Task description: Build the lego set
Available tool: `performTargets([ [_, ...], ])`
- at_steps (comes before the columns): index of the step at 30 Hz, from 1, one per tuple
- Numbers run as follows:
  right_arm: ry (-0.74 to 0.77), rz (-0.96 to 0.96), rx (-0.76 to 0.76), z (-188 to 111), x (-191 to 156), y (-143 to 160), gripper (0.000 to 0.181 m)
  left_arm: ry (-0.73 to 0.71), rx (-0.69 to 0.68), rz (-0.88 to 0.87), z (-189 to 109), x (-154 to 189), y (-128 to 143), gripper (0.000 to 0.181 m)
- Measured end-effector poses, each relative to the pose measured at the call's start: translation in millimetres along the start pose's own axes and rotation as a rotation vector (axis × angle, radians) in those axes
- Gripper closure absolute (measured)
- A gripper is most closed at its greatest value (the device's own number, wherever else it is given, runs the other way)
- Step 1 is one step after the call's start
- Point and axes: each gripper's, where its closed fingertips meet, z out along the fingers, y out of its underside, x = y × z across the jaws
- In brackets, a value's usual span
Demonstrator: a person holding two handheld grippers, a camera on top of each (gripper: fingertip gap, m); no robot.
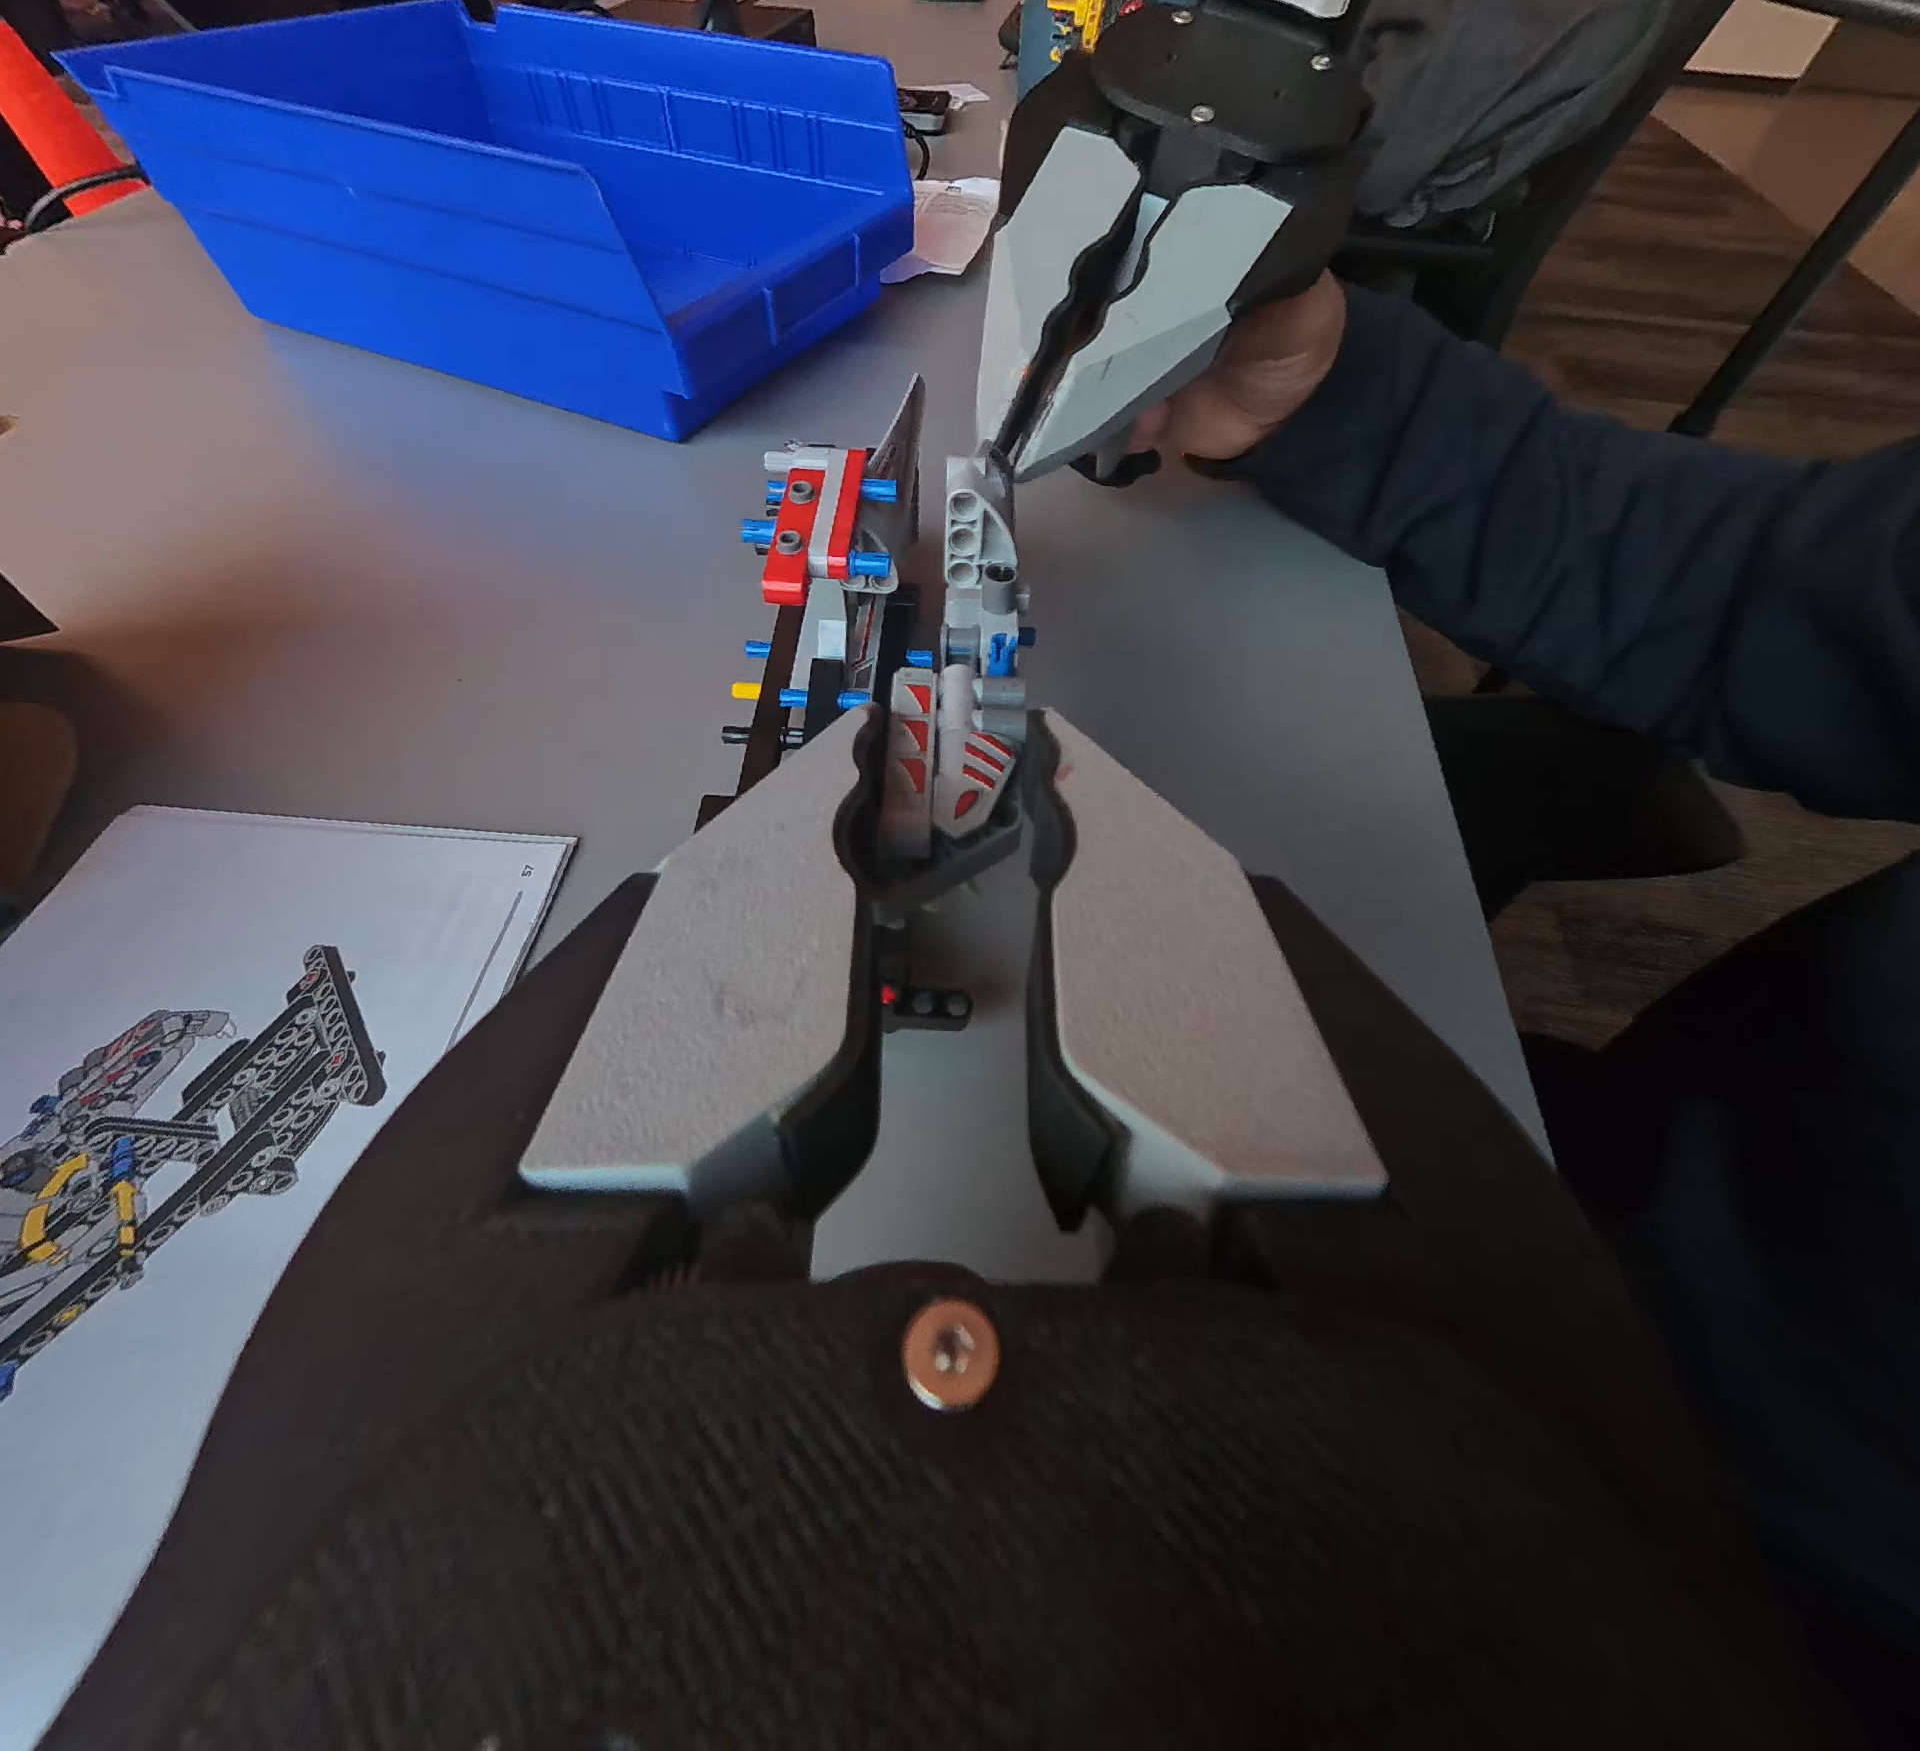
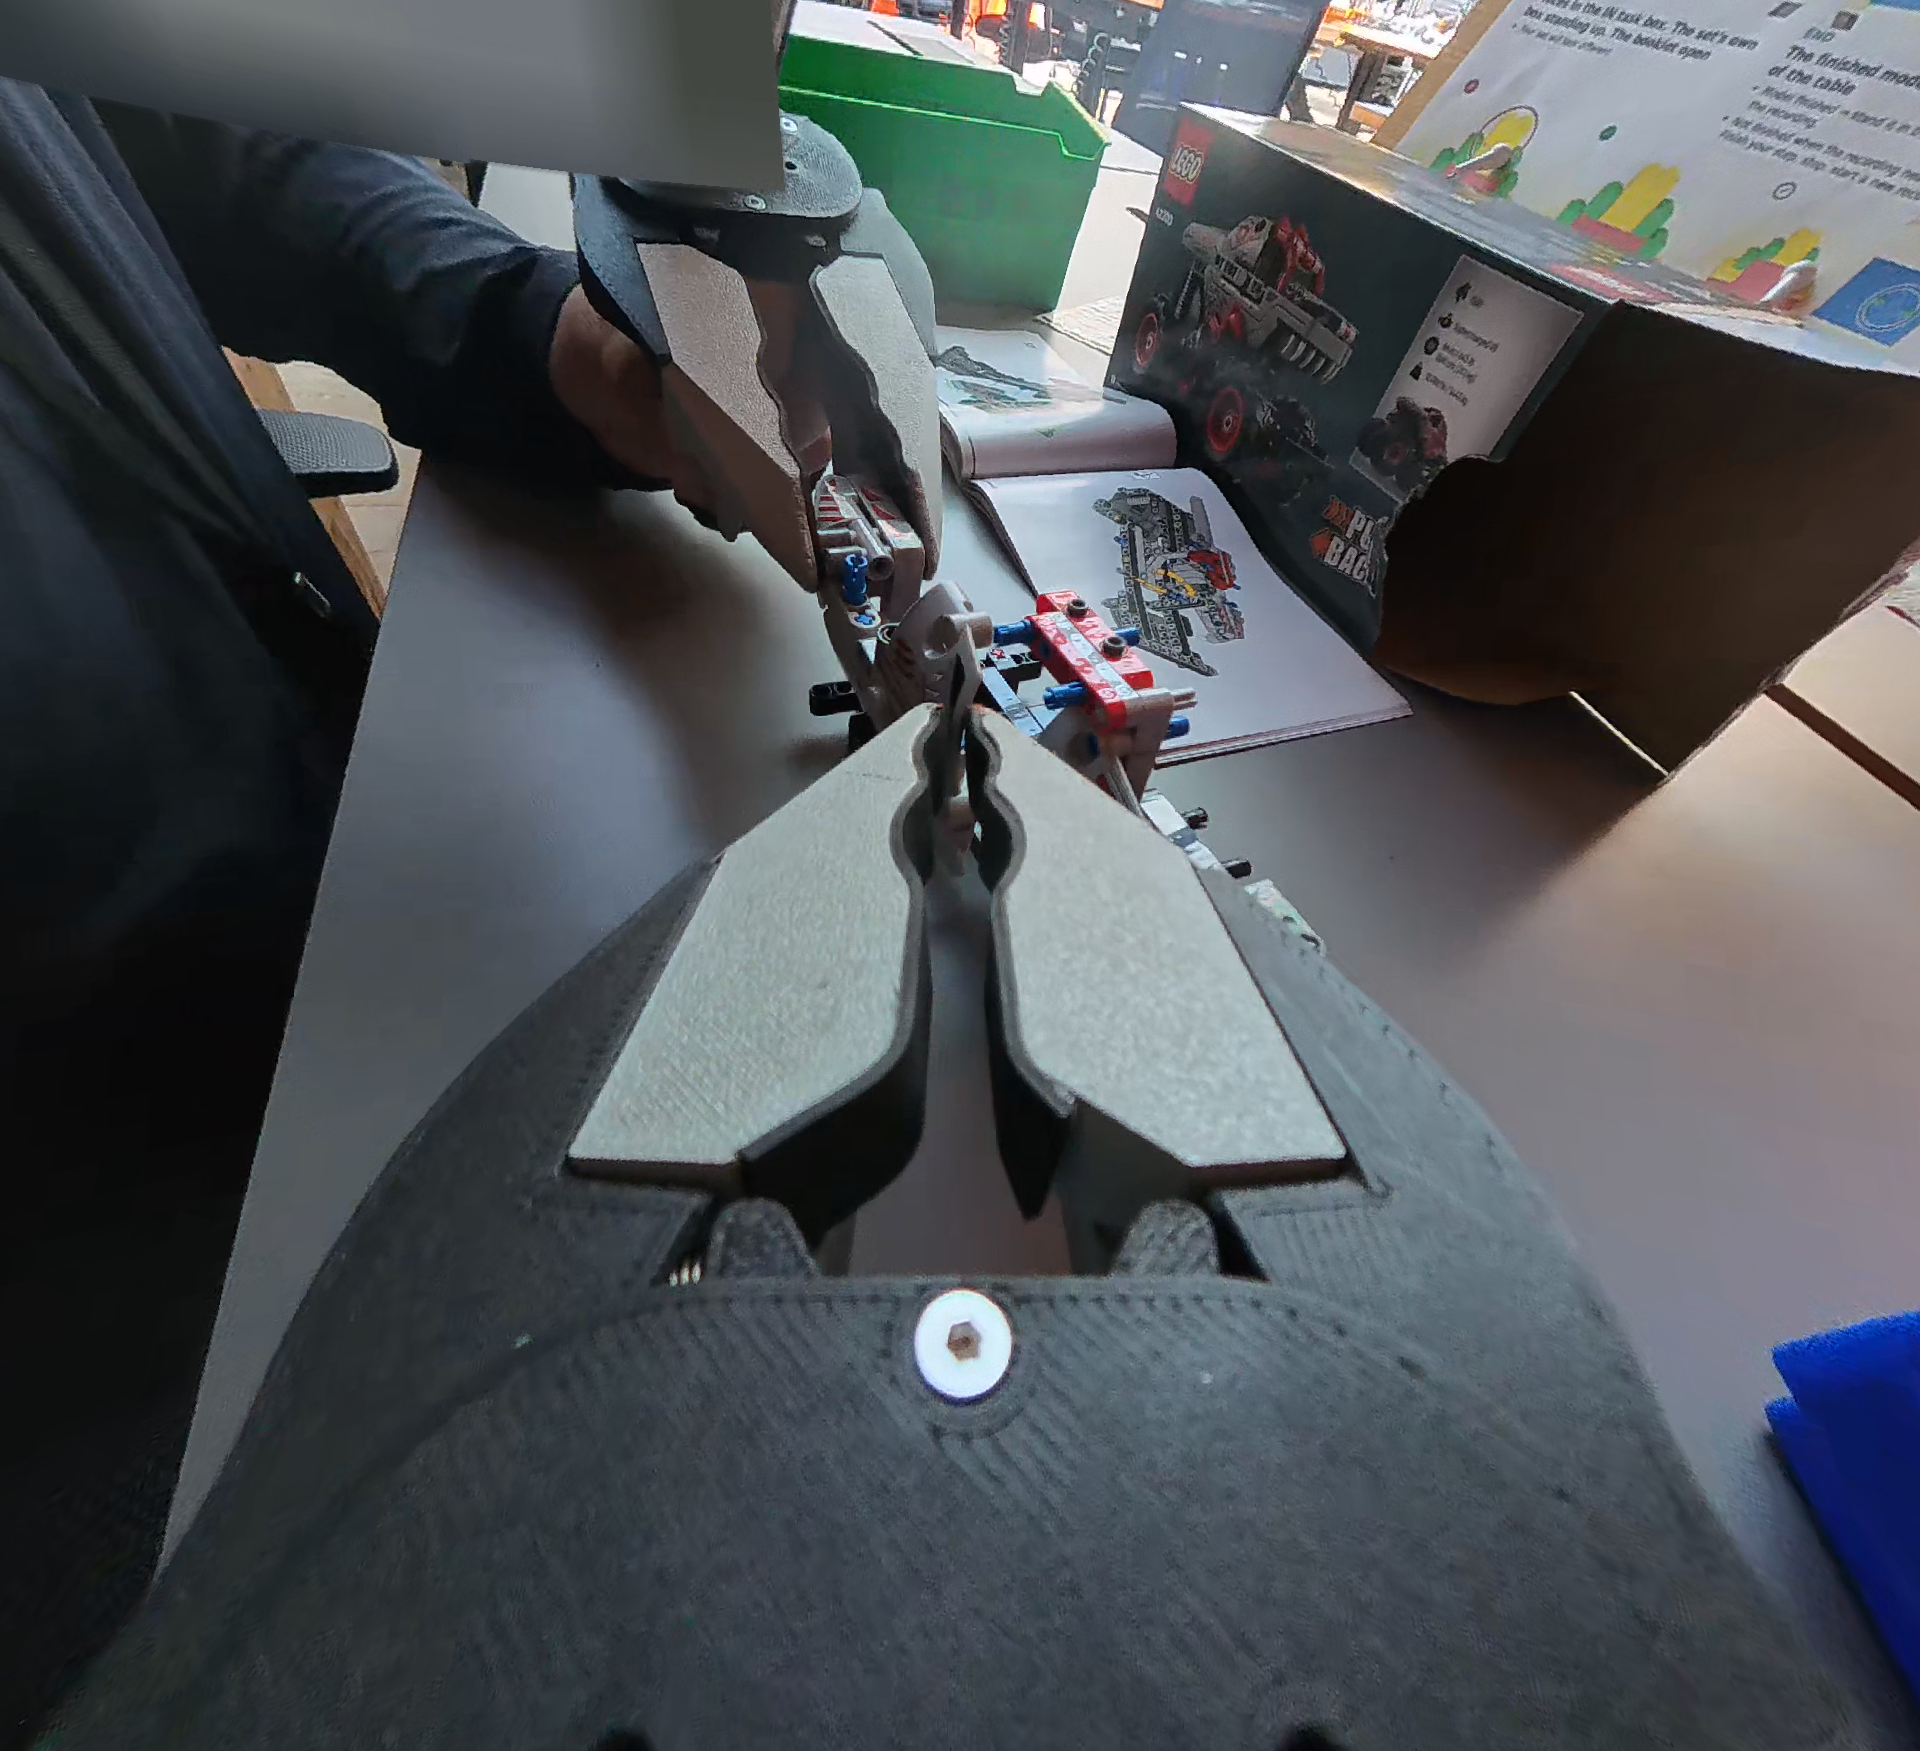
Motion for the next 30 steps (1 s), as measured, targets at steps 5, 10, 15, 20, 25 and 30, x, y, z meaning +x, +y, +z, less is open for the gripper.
performTargets([
  [5, 0.011, -0.003, 0.006, -3.5, -0.1, 0.0, 0.181, -0.004, -0.011, 0.01, 5.3, 1.5, 3.5, 0.157],
  [10, 0.005, -0.005, 0.012, -4.8, -1.5, -1.1, 0.181, 0.003, -0.015, 0.016, 5.8, 3.5, 3.0, 0.158],
  [15, 0.007, -0.009, 0.004, -3.8, -1.6, 0.1, 0.181, 0.003, -0.017, 0.01, 5.9, 2.6, 4.5, 0.158],
  [20, 0.005, -0.004, 0.007, -2.9, -1.5, -0.7, 0.181, 0.002, -0.01, 0.018, 4.0, 2.3, 3.0, 0.158],
  [25, 0.013, -0.011, 0.011, -4.7, -2.1, -1.4, 0.181, 0.013, -0.004, 0.014, 5.7, 3.7, 3.1, 0.158],
  [30, 0.016, -0.013, 0.022, -6.5, -2.3, -3.2, 0.181, 0.011, -0.009, 0.018, 8.4, 5.2, 4.3, 0.158],
])
